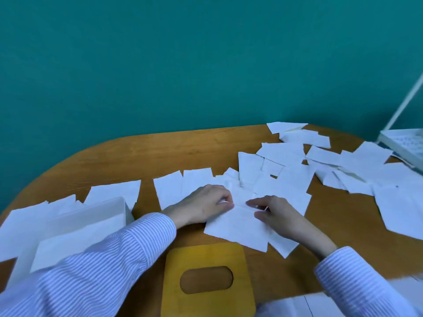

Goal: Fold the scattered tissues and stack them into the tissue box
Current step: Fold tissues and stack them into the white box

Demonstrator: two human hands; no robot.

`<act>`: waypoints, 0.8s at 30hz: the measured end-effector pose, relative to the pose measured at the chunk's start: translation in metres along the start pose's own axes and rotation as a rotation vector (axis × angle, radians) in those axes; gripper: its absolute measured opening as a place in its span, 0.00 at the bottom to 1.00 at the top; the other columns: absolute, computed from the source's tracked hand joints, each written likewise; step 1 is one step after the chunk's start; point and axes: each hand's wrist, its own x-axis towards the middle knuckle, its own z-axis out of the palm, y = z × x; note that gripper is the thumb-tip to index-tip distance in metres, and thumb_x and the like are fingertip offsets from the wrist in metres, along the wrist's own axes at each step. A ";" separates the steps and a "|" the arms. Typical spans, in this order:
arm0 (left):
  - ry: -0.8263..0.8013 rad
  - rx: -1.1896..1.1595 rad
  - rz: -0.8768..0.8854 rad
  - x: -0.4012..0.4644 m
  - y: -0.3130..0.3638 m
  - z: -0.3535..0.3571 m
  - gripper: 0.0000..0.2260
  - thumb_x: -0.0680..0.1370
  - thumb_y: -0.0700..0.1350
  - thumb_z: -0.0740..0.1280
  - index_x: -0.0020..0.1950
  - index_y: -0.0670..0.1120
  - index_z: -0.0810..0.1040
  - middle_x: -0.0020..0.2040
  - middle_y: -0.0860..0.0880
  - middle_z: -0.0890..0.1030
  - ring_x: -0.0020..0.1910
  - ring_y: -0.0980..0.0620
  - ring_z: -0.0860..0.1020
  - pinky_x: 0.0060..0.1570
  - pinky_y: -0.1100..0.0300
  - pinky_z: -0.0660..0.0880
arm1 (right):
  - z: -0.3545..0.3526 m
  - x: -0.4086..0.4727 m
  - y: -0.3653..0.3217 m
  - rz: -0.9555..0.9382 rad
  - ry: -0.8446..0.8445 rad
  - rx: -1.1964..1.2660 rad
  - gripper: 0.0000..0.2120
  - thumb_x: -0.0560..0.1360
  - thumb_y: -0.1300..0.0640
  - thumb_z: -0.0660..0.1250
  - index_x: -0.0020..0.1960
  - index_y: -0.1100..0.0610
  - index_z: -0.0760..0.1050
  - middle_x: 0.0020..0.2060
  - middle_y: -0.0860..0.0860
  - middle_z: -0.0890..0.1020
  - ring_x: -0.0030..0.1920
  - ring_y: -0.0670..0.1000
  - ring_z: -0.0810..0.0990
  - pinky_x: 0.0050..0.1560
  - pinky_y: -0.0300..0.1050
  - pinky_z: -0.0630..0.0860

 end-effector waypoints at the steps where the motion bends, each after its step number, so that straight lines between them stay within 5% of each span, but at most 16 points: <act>1: 0.010 -0.010 0.003 -0.002 0.002 0.006 0.09 0.82 0.54 0.61 0.50 0.52 0.78 0.55 0.55 0.80 0.58 0.54 0.75 0.58 0.54 0.72 | 0.001 -0.003 0.002 0.011 -0.009 -0.023 0.17 0.81 0.60 0.62 0.68 0.52 0.76 0.62 0.50 0.78 0.60 0.47 0.76 0.50 0.33 0.66; 7: 0.050 -0.114 0.039 -0.017 0.010 0.021 0.09 0.82 0.56 0.63 0.49 0.54 0.79 0.61 0.55 0.81 0.61 0.57 0.76 0.61 0.52 0.73 | -0.009 -0.018 0.008 0.022 -0.015 -0.085 0.13 0.80 0.62 0.63 0.61 0.51 0.80 0.56 0.48 0.81 0.54 0.47 0.77 0.48 0.37 0.69; 14: 0.247 -0.054 0.015 -0.001 0.006 -0.027 0.06 0.79 0.51 0.70 0.50 0.52 0.85 0.45 0.59 0.83 0.44 0.64 0.77 0.44 0.63 0.71 | -0.026 0.003 -0.005 -0.044 0.141 0.116 0.10 0.76 0.59 0.70 0.50 0.44 0.80 0.40 0.44 0.79 0.40 0.42 0.77 0.38 0.34 0.70; 20: 0.181 0.063 -0.088 0.019 -0.013 -0.023 0.07 0.79 0.52 0.71 0.55 0.54 0.84 0.52 0.55 0.84 0.51 0.56 0.79 0.52 0.52 0.78 | -0.007 0.029 -0.005 0.027 0.153 0.067 0.11 0.75 0.58 0.69 0.56 0.46 0.79 0.42 0.46 0.80 0.41 0.43 0.76 0.36 0.33 0.66; 24: 0.174 0.105 -0.088 0.026 -0.022 -0.013 0.10 0.79 0.53 0.70 0.59 0.54 0.82 0.56 0.53 0.84 0.55 0.54 0.79 0.54 0.52 0.78 | 0.004 0.037 -0.002 0.032 0.165 -0.030 0.14 0.77 0.58 0.67 0.61 0.49 0.78 0.53 0.51 0.81 0.48 0.47 0.76 0.42 0.37 0.66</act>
